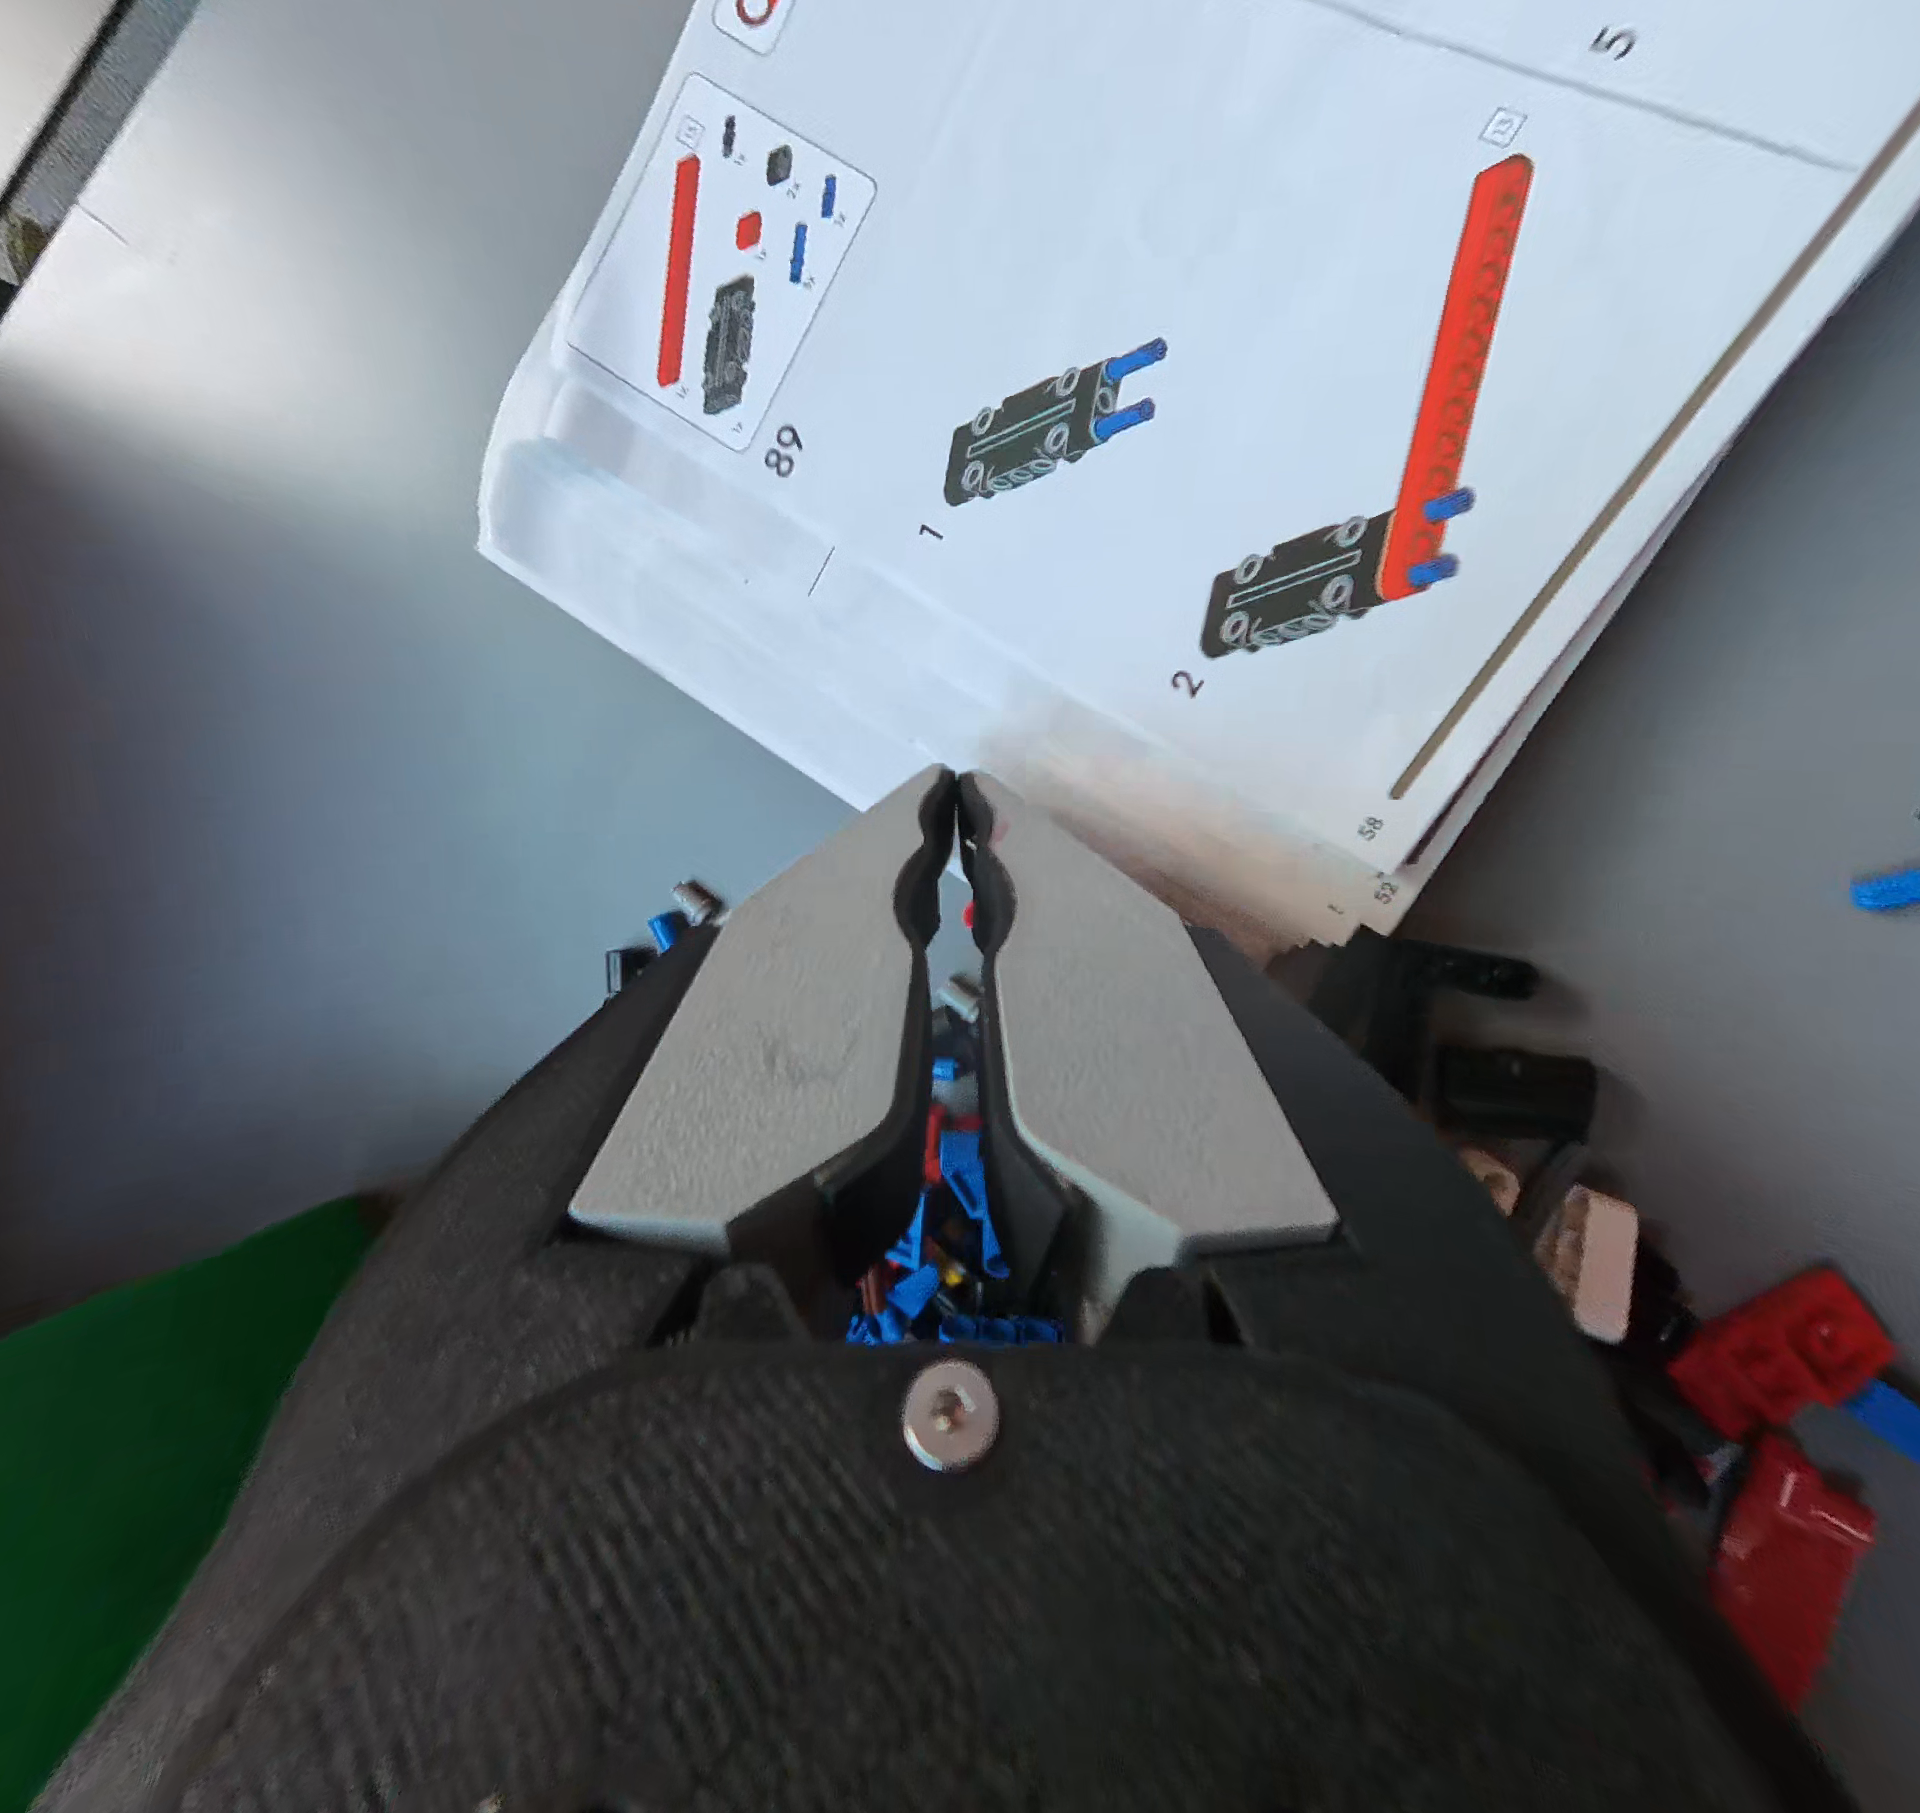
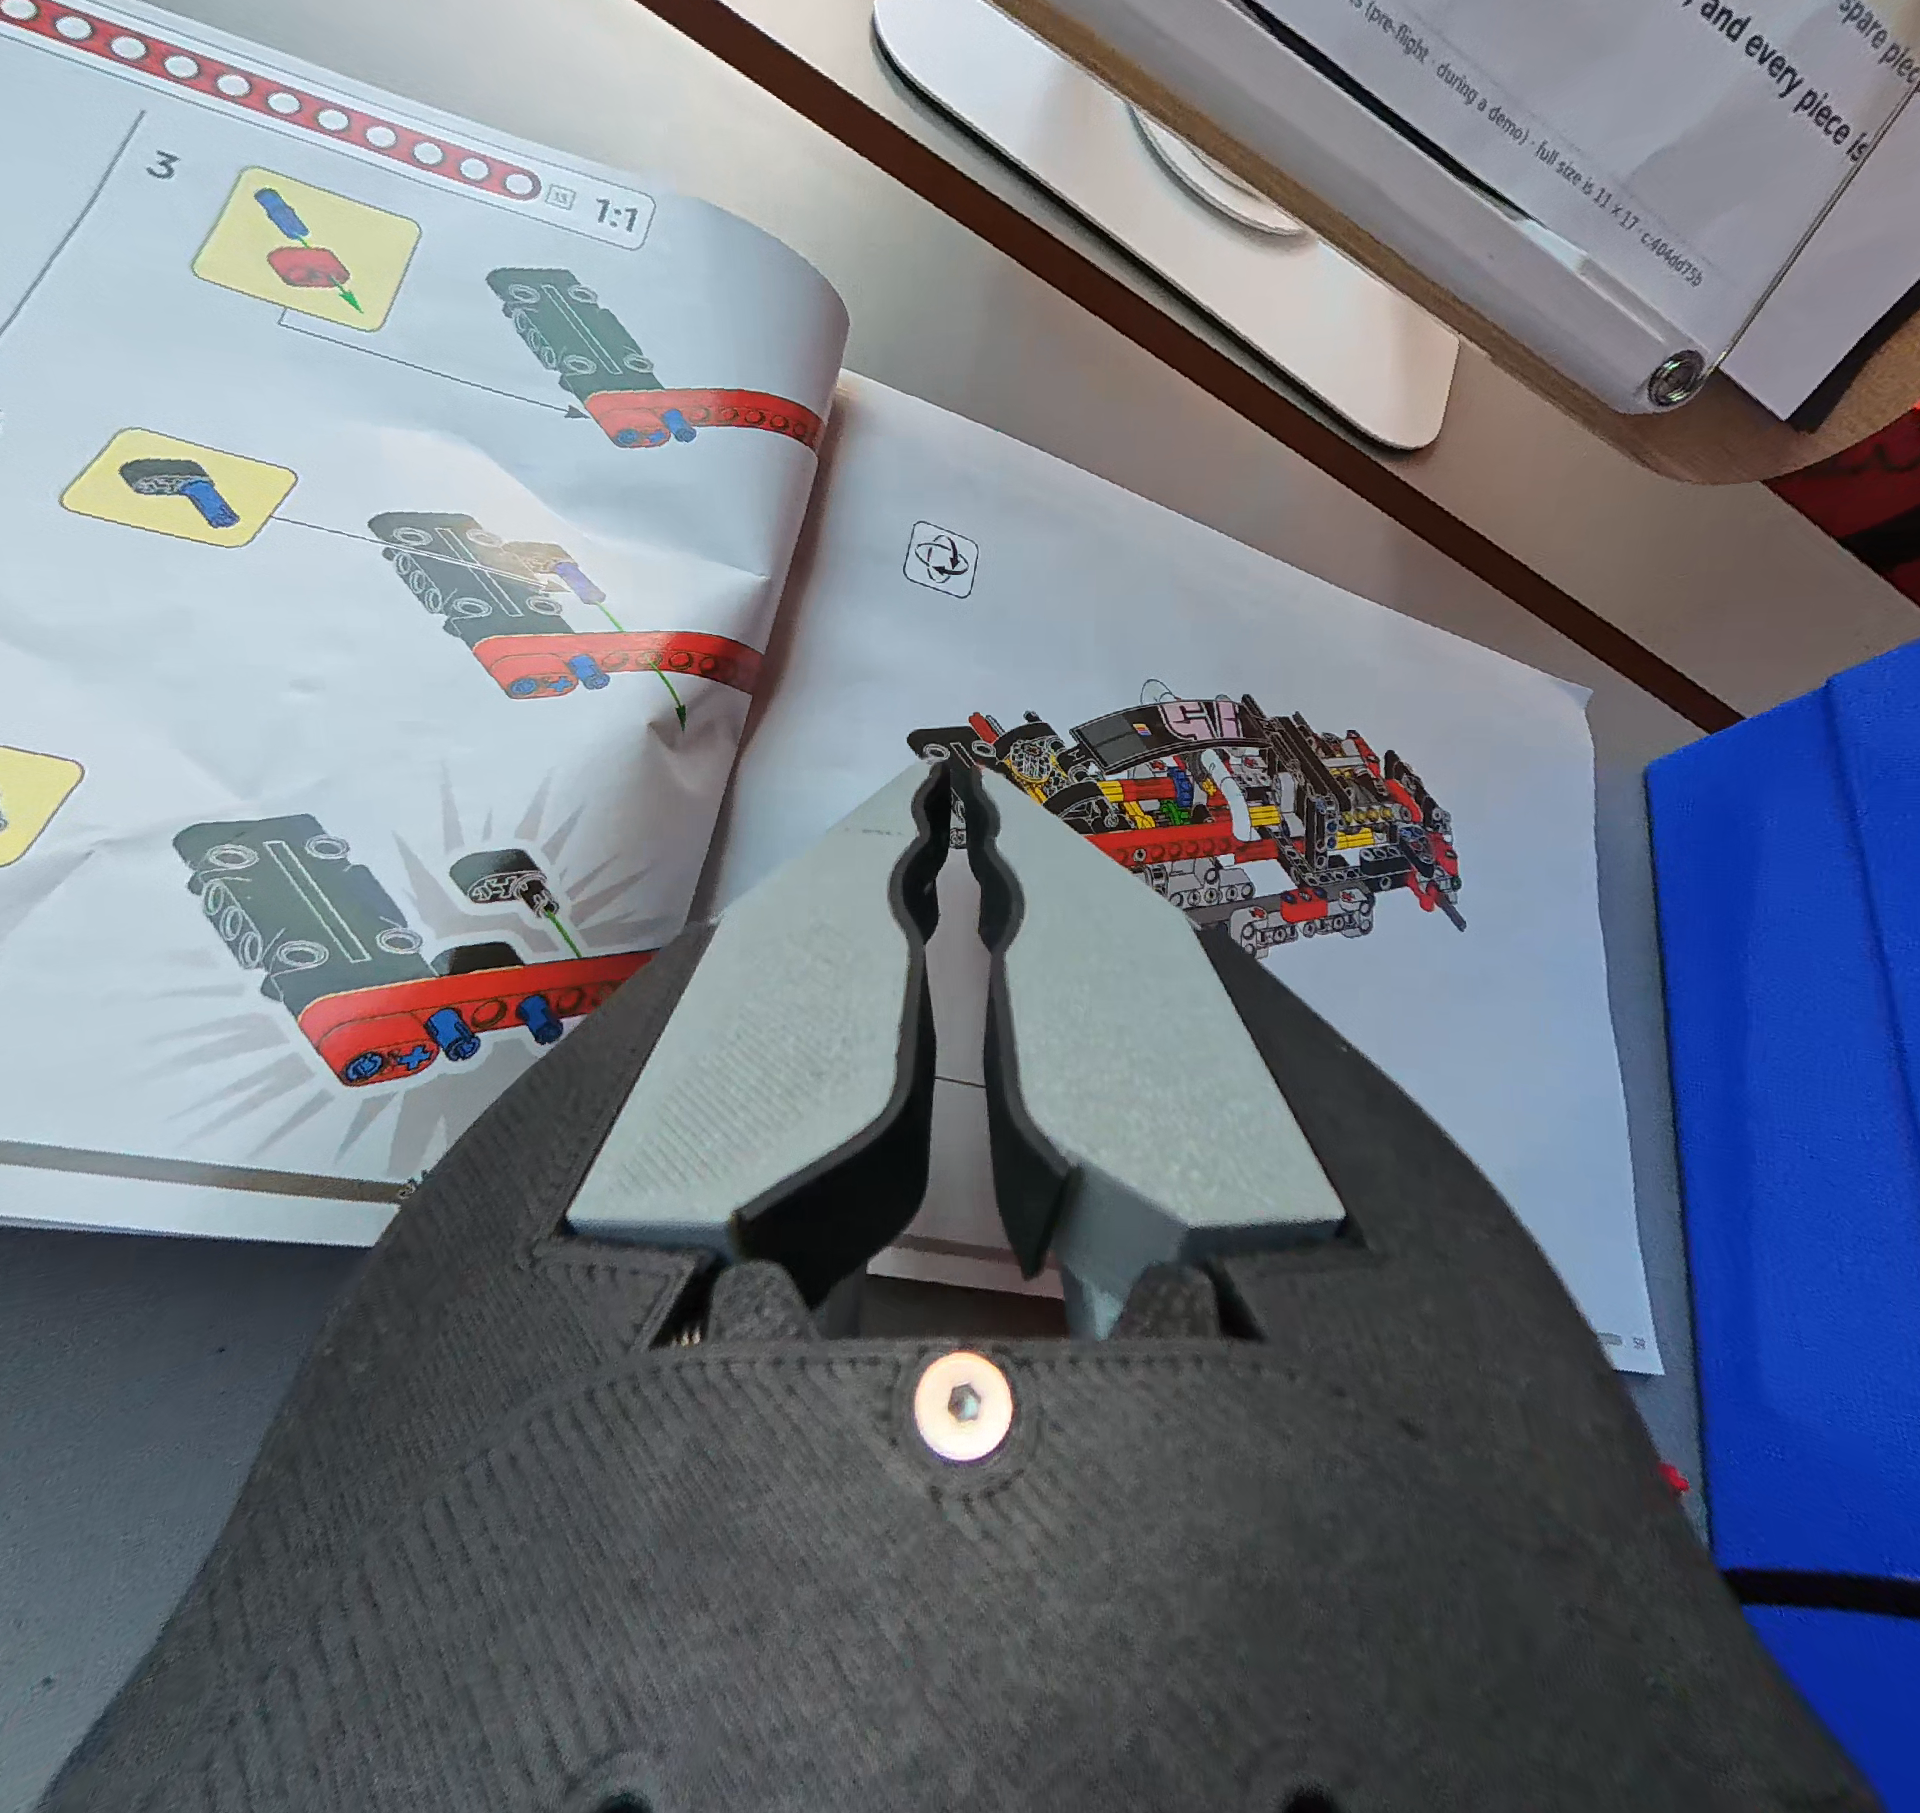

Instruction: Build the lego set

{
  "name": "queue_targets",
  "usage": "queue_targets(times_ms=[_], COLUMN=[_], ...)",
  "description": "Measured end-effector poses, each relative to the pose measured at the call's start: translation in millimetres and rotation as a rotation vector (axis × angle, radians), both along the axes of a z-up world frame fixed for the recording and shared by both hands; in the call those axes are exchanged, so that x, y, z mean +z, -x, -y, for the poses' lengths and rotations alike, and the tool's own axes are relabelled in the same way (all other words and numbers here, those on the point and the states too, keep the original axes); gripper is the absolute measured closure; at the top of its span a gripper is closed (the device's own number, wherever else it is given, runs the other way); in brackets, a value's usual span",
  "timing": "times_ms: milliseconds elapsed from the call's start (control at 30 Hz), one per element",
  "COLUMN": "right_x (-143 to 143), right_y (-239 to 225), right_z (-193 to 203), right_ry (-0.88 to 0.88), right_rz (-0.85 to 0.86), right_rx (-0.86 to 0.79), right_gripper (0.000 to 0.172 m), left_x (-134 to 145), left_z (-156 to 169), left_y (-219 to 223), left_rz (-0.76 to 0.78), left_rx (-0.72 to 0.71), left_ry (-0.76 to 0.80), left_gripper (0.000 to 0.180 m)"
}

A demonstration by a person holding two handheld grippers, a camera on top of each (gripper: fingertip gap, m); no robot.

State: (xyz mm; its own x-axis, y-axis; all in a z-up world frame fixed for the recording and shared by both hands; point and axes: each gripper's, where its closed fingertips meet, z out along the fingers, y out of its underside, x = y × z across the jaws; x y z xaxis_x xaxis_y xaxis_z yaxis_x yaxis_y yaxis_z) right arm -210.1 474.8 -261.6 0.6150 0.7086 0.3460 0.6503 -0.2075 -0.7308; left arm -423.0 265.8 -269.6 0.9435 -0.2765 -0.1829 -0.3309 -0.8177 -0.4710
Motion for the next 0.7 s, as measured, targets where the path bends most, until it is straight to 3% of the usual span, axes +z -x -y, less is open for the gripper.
queue_targets(times_ms=[100, 333, 533, 700], right_x=[1.0, 5.3, 22.1, 45.8], right_y=[-0.7, 2.0, 0.5, 16.8], right_z=[-0.4, 3.1, 13.3, 61.6], right_ry=[0.001, -0.001, 0.006, 0.103], right_rz=[-0.007, -0.023, -0.115, -0.334], right_rx=[-0.003, 0.015, 0.043, 0.218], right_gripper=[0.172, 0.171, 0.166, 0.160], left_x=[-9.1, -0.4, 46.8, 70.5], left_z=[5.5, 23.3, 28.9, 38.7], left_y=[9.5, 25.1, -5.7, -65.3], left_rz=[-0.046, -0.093, -0.029, 0.094], left_rx=[0.021, 0.062, 0.065, -0.008], left_ry=[0.042, 0.042, -0.154, -0.356], left_gripper=[0.180, 0.180, 0.180, 0.180])
